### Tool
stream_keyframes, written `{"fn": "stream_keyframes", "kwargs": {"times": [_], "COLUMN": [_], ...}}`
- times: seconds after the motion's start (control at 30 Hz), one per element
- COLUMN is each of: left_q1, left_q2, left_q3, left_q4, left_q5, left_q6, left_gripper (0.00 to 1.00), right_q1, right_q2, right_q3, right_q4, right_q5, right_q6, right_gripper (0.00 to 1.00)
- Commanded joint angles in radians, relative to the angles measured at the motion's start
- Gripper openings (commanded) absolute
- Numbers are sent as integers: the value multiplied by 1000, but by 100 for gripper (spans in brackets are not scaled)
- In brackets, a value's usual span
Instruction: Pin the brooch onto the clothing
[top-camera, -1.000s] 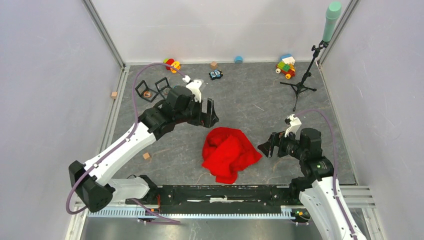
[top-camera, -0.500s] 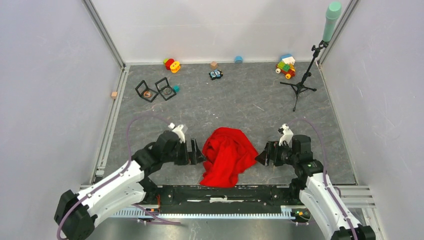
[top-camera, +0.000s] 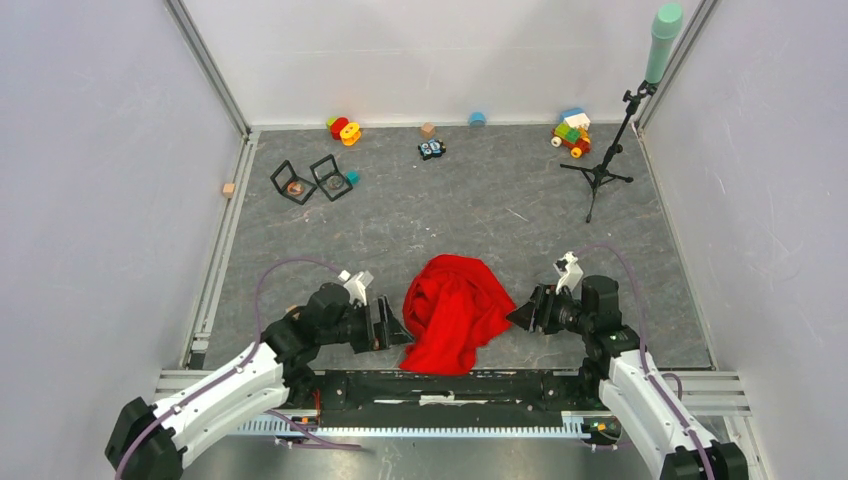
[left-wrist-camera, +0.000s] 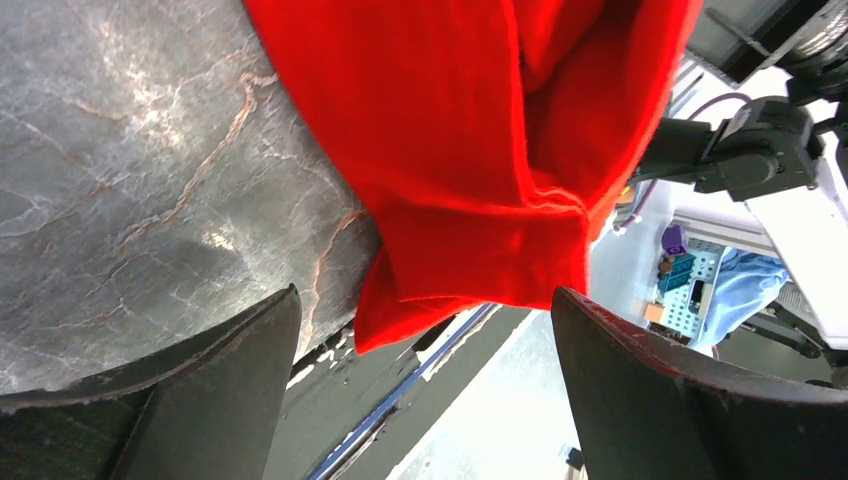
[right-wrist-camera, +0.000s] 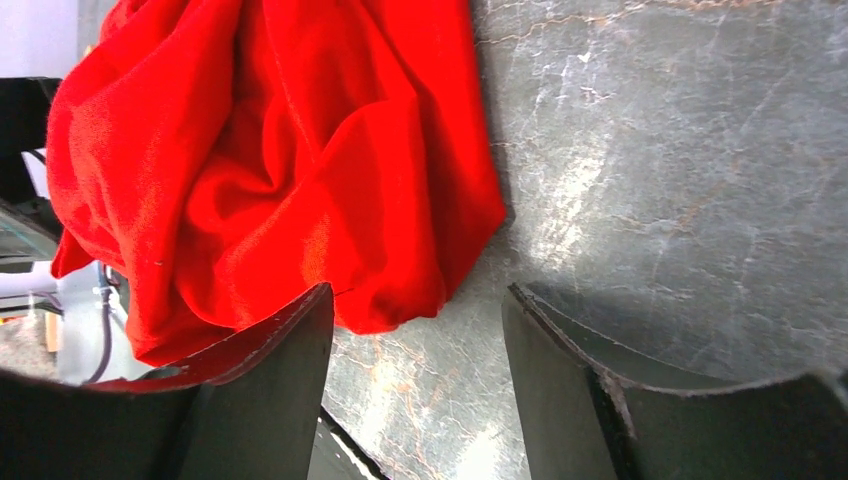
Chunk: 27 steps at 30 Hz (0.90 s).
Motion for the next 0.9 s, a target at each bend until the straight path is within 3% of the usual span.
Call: {"fn": "stream_keyframes", "kwargs": {"times": [0.0, 0.13, 0.23, 0.4, 0.53, 0.63, 0.87], "left_q1": [-15, -35, -74, -183, -207, -207, -155], "left_q2": [55, 106, 158, 262, 259, 183, 54], "left_q3": [-8, -19, -61, -47, -9, 31, 382], "left_q4": [52, 98, 227, 327, 321, 279, -90], "left_q5": [41, 31, 20, -42, -66, -112, -306], "left_q6": [-9, -11, -66, -113, -136, -173, 1], "left_gripper": [100, 93, 80, 49, 21, 5, 2], "right_q1": [20, 55, 84, 136, 142, 142, 142], "right_q2": [27, 79, 121, 176, 186, 195, 259], "right_q3": [-37, -45, -52, -42, 14, 121, 587], "right_q4": [176, 240, 279, 331, 300, 210, -115], "right_q5": [-49, -38, -18, 15, 62, 113, 326], "right_q6": [97, 109, 116, 136, 123, 71, -128], "right_gripper": [66, 56, 30, 0, 0, 0, 0]}}
